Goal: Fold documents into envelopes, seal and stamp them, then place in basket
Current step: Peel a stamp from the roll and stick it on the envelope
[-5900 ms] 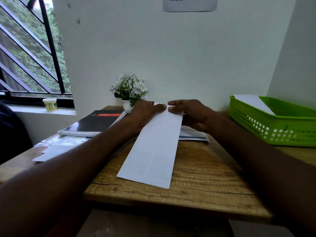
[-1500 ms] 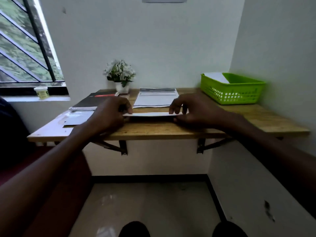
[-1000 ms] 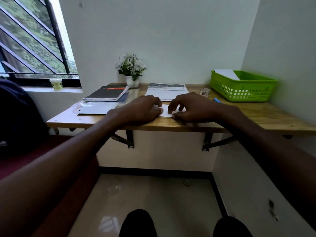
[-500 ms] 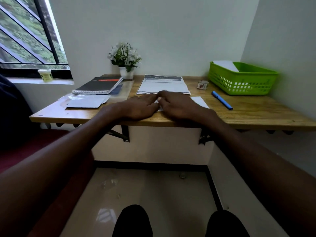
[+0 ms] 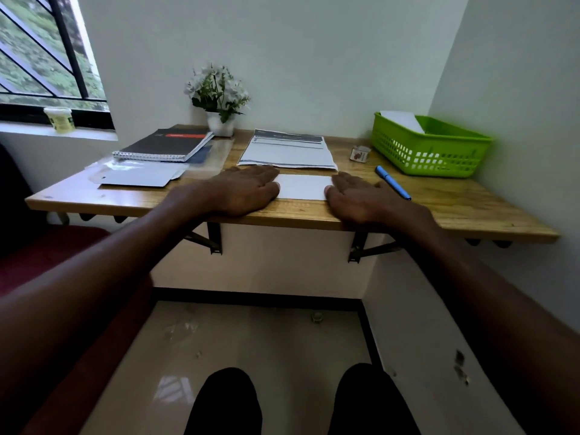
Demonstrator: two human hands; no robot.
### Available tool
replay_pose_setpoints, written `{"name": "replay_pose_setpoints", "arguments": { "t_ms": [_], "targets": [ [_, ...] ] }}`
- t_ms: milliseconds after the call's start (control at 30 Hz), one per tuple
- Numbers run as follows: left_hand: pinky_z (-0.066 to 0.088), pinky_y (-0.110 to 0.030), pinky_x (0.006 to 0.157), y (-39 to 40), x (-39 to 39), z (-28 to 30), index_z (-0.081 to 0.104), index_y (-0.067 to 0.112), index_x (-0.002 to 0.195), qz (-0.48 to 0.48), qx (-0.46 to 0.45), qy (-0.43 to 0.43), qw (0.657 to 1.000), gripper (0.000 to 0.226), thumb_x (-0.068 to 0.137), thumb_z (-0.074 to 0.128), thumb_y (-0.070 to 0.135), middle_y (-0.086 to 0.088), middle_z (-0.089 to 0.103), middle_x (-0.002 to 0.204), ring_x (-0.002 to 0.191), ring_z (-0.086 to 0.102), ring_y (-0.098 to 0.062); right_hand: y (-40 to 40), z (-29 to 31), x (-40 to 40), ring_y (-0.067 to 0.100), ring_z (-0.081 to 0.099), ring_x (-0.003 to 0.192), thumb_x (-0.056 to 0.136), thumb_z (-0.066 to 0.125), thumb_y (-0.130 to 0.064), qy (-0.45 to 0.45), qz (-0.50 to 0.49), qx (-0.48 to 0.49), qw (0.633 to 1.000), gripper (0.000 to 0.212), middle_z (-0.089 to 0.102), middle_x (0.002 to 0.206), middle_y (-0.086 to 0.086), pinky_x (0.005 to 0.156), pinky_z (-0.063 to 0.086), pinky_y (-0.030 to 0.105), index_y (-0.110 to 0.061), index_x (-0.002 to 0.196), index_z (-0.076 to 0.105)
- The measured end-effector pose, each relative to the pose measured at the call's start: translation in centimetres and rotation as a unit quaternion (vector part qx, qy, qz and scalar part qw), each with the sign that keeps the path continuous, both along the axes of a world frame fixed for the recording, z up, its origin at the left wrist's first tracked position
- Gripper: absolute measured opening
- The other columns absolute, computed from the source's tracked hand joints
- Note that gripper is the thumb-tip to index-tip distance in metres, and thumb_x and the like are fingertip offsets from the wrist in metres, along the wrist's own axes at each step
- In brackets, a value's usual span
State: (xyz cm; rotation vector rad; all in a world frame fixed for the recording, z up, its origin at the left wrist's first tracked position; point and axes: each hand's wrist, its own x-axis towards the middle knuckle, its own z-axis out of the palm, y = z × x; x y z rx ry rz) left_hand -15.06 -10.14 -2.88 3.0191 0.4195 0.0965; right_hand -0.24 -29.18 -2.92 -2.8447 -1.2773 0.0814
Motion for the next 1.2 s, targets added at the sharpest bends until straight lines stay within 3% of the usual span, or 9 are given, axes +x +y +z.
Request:
{"name": "replay_pose_setpoints", "arguments": {
  "t_ms": [167, 300, 500, 767, 833, 933, 1033, 1100, 1200],
  "targets": [
    [0.004, -0.035, 0.128, -0.2, -0.3, -0.5, 0.006, 0.027, 0.165, -0.056, 0.008, -0.079, 0.995, 0.058, 0.112, 0.025, 0.041, 0.007, 0.005, 0.173, 0.158, 0.002, -0.007, 1.6, 0.5, -1.9, 0.017, 0.011, 0.158, 0.108, 0.024, -0.040, -0.053, 0.039, 0.023, 0.998, 0.062, 0.011, 0.173, 0.003, 0.125, -0.001, 0.059, -0.015, 0.163, 0.016],
    [0.002, -0.038, 0.128, -0.2, 0.2, -0.5, 0.011, 0.025, 0.165, -0.013, 0.007, -0.023, 1.000, 0.060, 0.111, 0.022, 0.047, 0.006, 0.010, 0.172, 0.158, 0.006, -0.008, 4.3, 0.3, -2.9, 0.012, 0.007, 0.158, 0.109, 0.018, -0.039, -0.015, 0.107, 0.029, 0.994, 0.060, 0.010, 0.173, -0.002, 0.126, 0.003, 0.053, -0.020, 0.165, 0.012],
    [0.003, -0.051, 0.127, 0.1, 0.2, -0.3, 0.011, 0.040, 0.163, 0.026, 0.016, 0.014, 0.999, 0.062, 0.106, 0.017, 0.062, 0.013, 0.008, 0.172, 0.159, 0.007, -0.015, 2.2, -0.1, -0.6, 0.014, 0.001, 0.159, 0.108, 0.013, -0.051, 0.012, 0.036, 0.013, 0.999, 0.063, 0.001, 0.173, -0.005, 0.127, 0.003, 0.052, -0.025, 0.165, 0.008],
    [0.007, -0.050, 0.127, 0.5, 0.2, -0.5, 0.008, 0.037, 0.164, 0.027, 0.008, 0.025, 0.999, 0.066, 0.105, 0.017, 0.064, 0.009, 0.005, 0.173, 0.159, 0.005, -0.019, 0.6, -0.1, -1.2, 0.020, 0.009, 0.159, 0.107, 0.018, -0.052, 0.013, -0.011, 0.050, 0.999, 0.065, 0.009, 0.173, 0.001, 0.125, 0.007, 0.053, -0.021, 0.164, 0.014],
    [0.013, -0.047, 0.127, 0.3, -0.1, -0.5, 0.013, 0.032, 0.164, 0.027, 0.001, -0.005, 1.000, 0.066, 0.106, 0.023, 0.061, 0.004, 0.013, 0.172, 0.158, 0.013, -0.019, 0.4, -0.2, -1.8, 0.024, 0.026, 0.154, 0.107, 0.024, -0.052, 0.001, -0.012, 0.090, 0.996, 0.064, 0.025, 0.169, 0.005, 0.123, 0.018, 0.051, -0.018, 0.161, 0.026],
    [0.027, -0.039, 0.121, -0.2, -0.4, -0.2, 0.031, 0.025, 0.160, 0.013, 0.028, -0.129, 0.991, 0.061, 0.106, 0.040, 0.052, 0.000, 0.036, 0.165, 0.149, 0.036, -0.023, -0.3, -0.4, -1.3, 0.026, 0.047, 0.139, 0.104, 0.043, -0.046, -0.052, 0.008, 0.209, 0.976, 0.054, 0.046, 0.156, 0.005, 0.115, 0.035, 0.043, -0.019, 0.150, 0.044],
    [0.043, -0.039, 0.105, -0.6, 0.5, 0.6, 0.053, 0.029, 0.146, 0.002, 0.016, -0.220, 0.975, 0.058, 0.102, 0.041, 0.063, 0.005, 0.059, 0.147, 0.127, 0.058, -0.020, -0.5, 0.3, 1.2, 0.028, 0.057, 0.126, 0.094, 0.058, -0.030, -0.084, -0.010, 0.332, 0.939, 0.039, 0.061, 0.137, 0.007, 0.102, 0.045, 0.039, -0.019, 0.131, 0.062],
    [0.051, -0.040, 0.095, -0.5, 2.1, 1.6, 0.064, 0.032, 0.131, 0.002, -0.021, -0.267, 0.964, 0.065, 0.096, 0.033, 0.076, 0.012, 0.069, 0.129, 0.115, 0.065, -0.016, 0.0, 1.4, 3.4, 0.030, 0.063, 0.112, 0.091, 0.058, -0.030, -0.122, -0.043, 0.357, 0.925, 0.030, 0.067, 0.121, 0.009, 0.092, 0.051, 0.041, -0.018, 0.116, 0.068],
    [0.054, -0.040, 0.086, -0.3, 5.6, 3.4, 0.069, 0.031, 0.116, 0.014, 0.004, -0.277, 0.961, 0.064, 0.095, 0.030, 0.077, 0.011, 0.074, 0.112, 0.100, 0.067, -0.016, 1.6, 3.2, 6.3, 0.035, 0.065, 0.101, 0.089, 0.054, -0.033, -0.157, -0.065, 0.323, 0.931, 0.026, 0.067, 0.109, 0.012, 0.080, 0.052, 0.041, -0.015, 0.102, 0.068]
  ]
}}
